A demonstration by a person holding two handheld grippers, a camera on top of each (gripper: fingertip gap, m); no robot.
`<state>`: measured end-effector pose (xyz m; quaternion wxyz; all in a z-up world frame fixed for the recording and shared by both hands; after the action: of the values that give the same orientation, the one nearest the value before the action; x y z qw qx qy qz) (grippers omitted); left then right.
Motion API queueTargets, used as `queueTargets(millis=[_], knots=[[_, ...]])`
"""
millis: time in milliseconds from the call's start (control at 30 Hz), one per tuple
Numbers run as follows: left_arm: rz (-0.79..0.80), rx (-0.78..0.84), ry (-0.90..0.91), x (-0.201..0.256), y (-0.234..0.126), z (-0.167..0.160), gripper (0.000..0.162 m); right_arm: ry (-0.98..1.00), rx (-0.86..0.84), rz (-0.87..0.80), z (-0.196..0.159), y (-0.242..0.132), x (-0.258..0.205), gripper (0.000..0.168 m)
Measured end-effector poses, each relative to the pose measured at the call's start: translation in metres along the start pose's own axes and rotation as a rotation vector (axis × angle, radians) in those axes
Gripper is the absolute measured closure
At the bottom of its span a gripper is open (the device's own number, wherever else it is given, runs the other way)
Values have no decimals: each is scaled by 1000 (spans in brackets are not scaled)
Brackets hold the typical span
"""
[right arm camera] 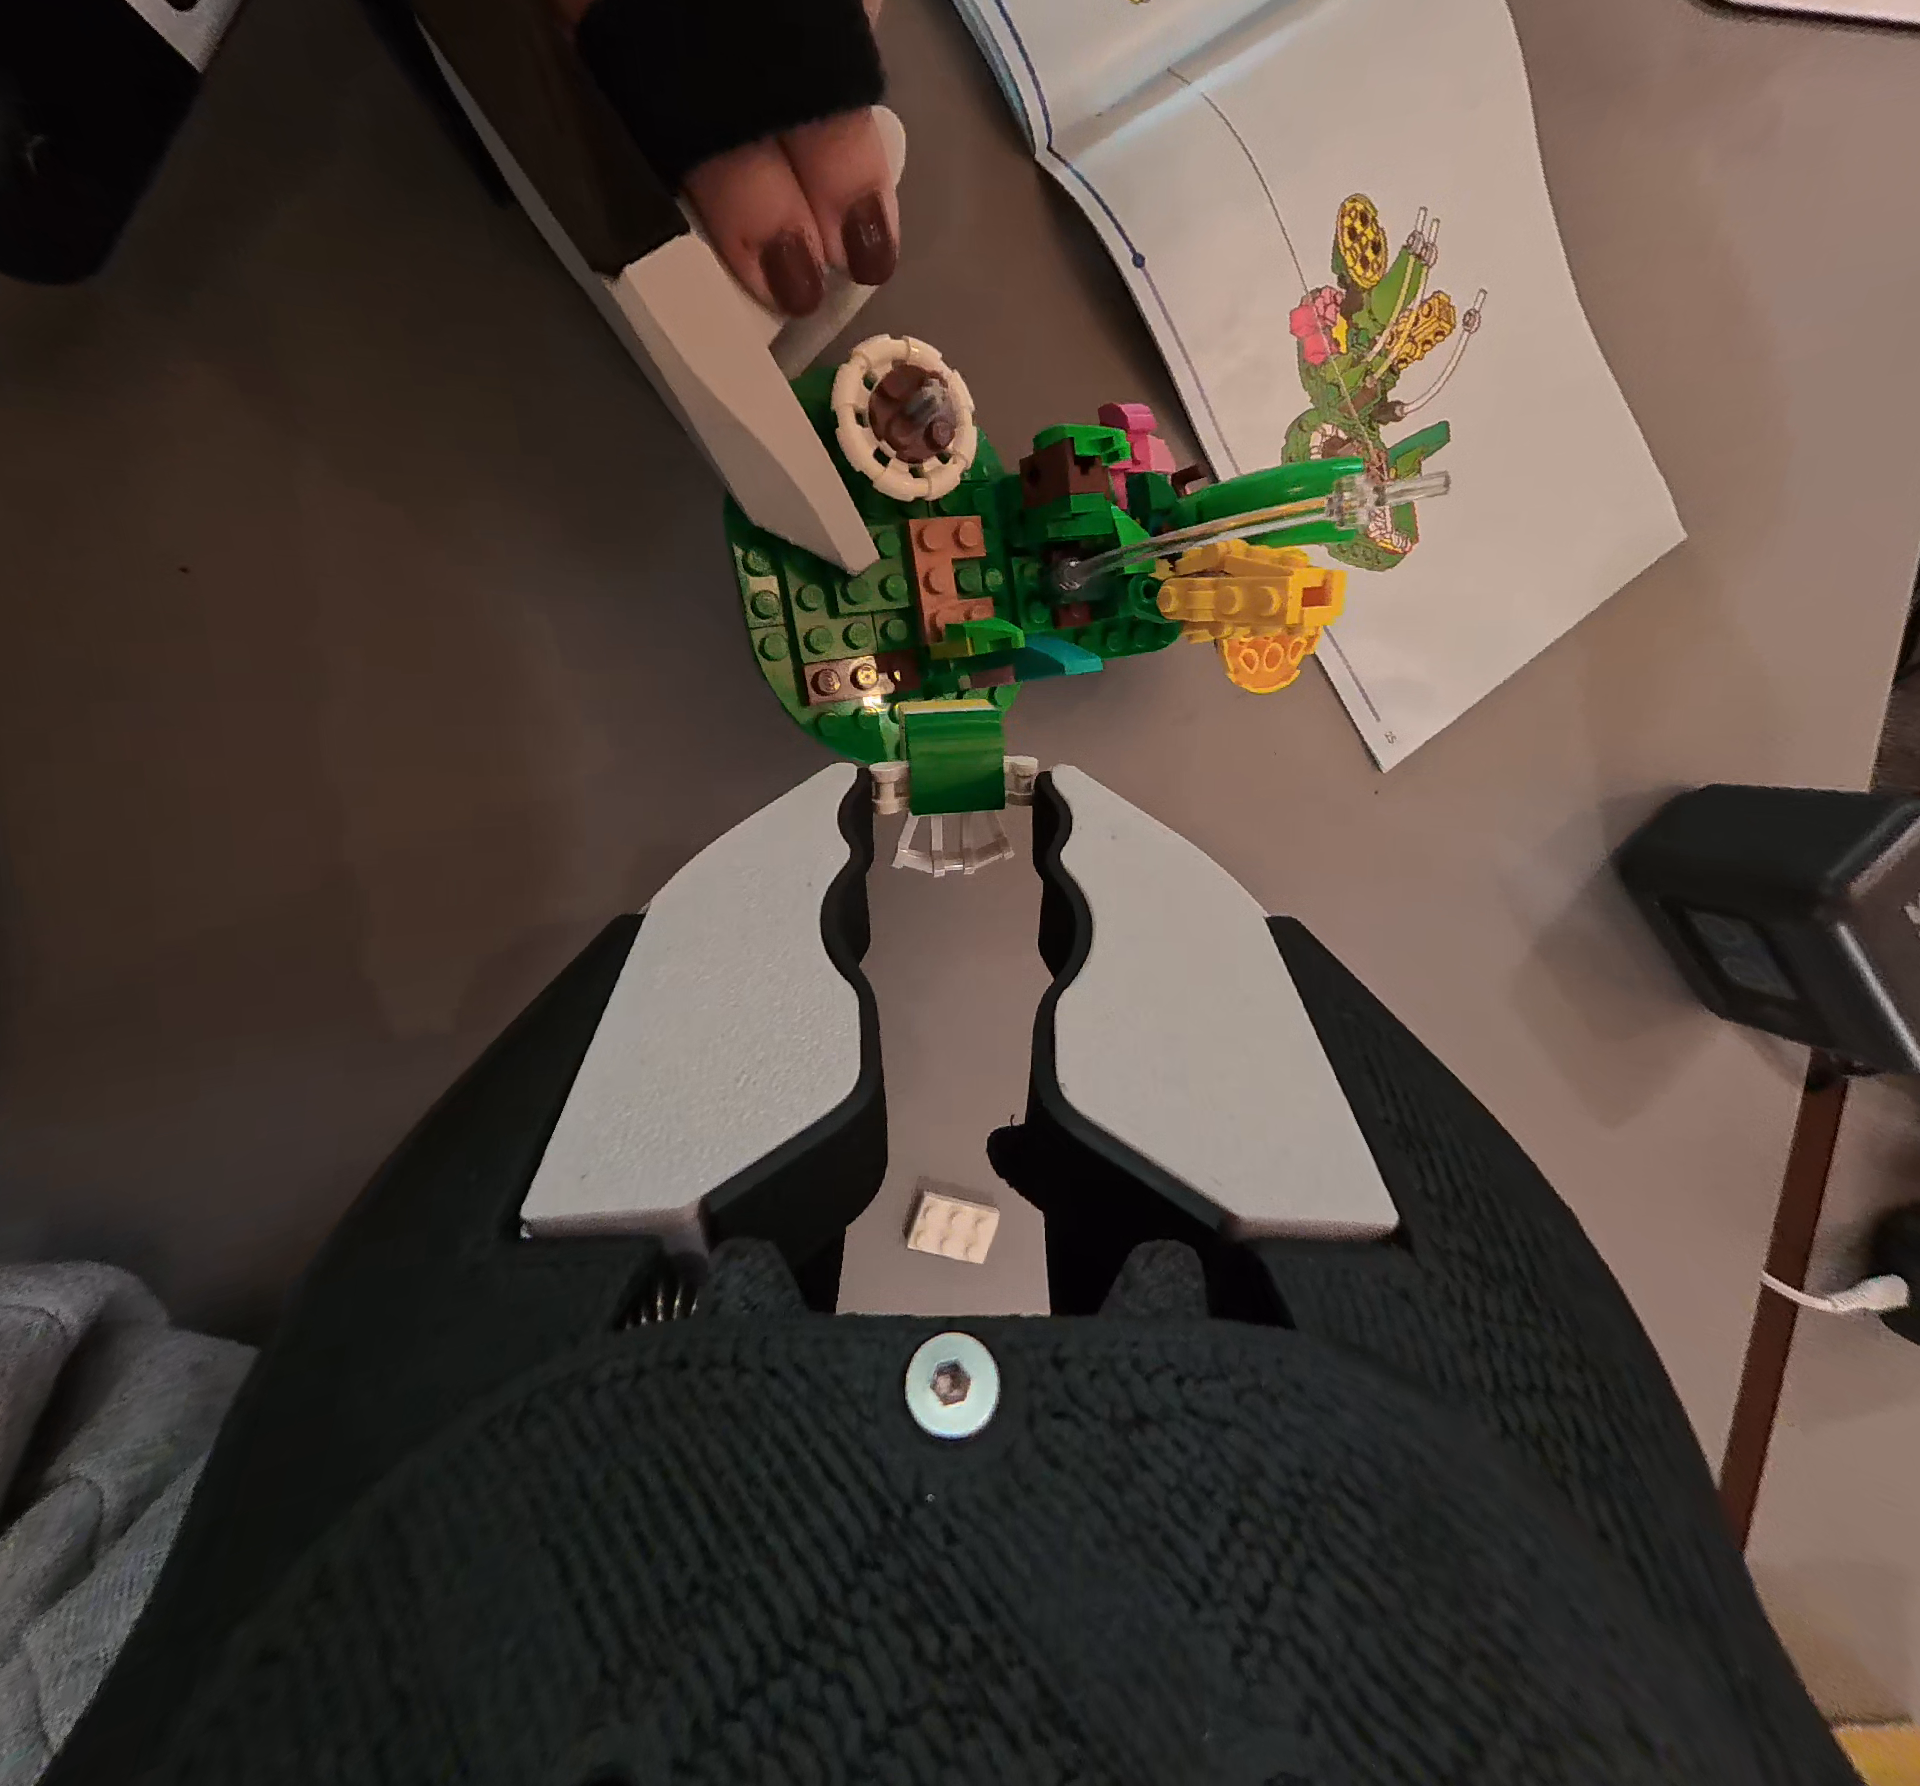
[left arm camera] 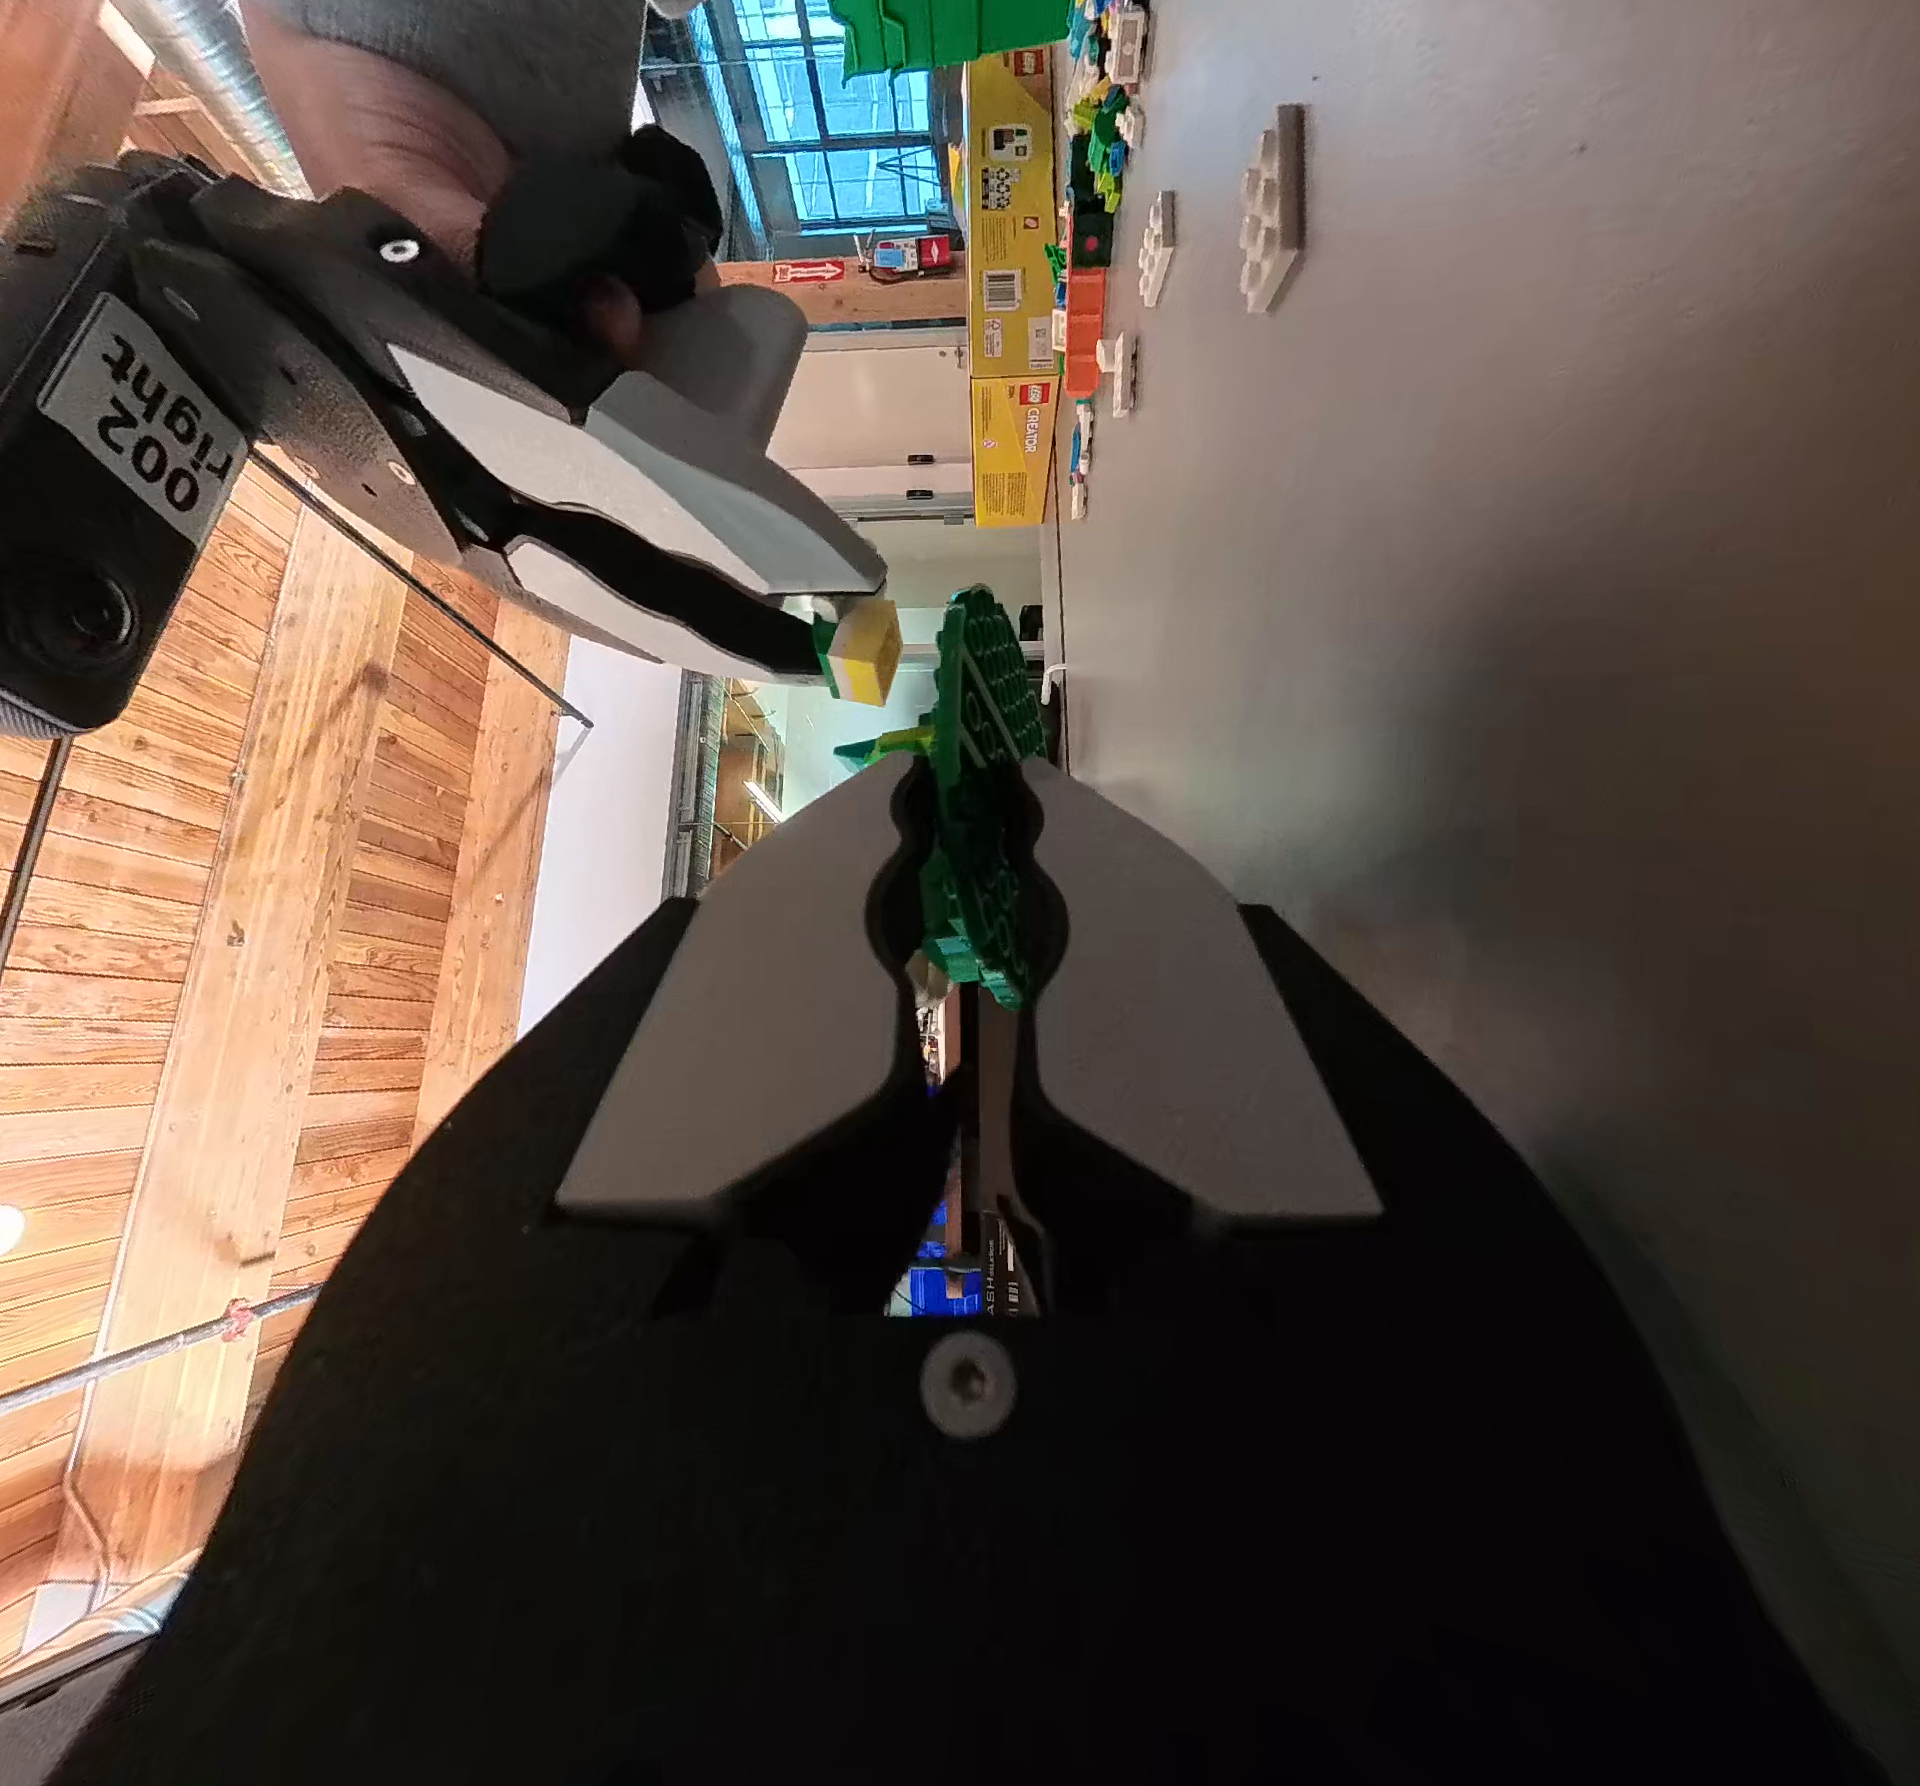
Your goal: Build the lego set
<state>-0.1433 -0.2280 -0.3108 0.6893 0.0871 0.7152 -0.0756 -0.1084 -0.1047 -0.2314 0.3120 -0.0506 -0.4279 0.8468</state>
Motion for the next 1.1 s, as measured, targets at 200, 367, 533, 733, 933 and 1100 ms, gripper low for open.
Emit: queueTargets(millis=[200, 367, 533, 733, 933, 1100], knots=[[-3, 2, 9, 1, 0, 0, 150, -5, 0, 16, 1, 3, -1, 140], [-2, 4, 32, 1, 0, 1, 150, -8, 7, 37, 2, 5, -3, 140], [-4, 8, 50, 2, 0, 1, 150, -9, 4, 60, 3, 8, -5, 140], [-6, 7, 59, 2, 0, 2, 150, -18, 0, 83, 4, 10, -9, 140], [-5, 8, 68, 2, 1, 2, 150, -22, -8, 99, 4, 13, -11, 140], [-16, 7, 71, 3, 1, 2, 150, -23, -10, 108, 4, 15, -11, 140]])
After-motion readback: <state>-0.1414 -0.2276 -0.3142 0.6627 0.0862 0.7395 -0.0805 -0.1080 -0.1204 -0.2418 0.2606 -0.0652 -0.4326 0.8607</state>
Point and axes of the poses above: each gripper's, where its closed fingertips meet, y out along the fingers, z out of its top, x = y × z across the jaws, the point moved 7 cm from there along -y, back along the fingers, and after that the axes turned 13 degrees about x, right-handed, at the moved point
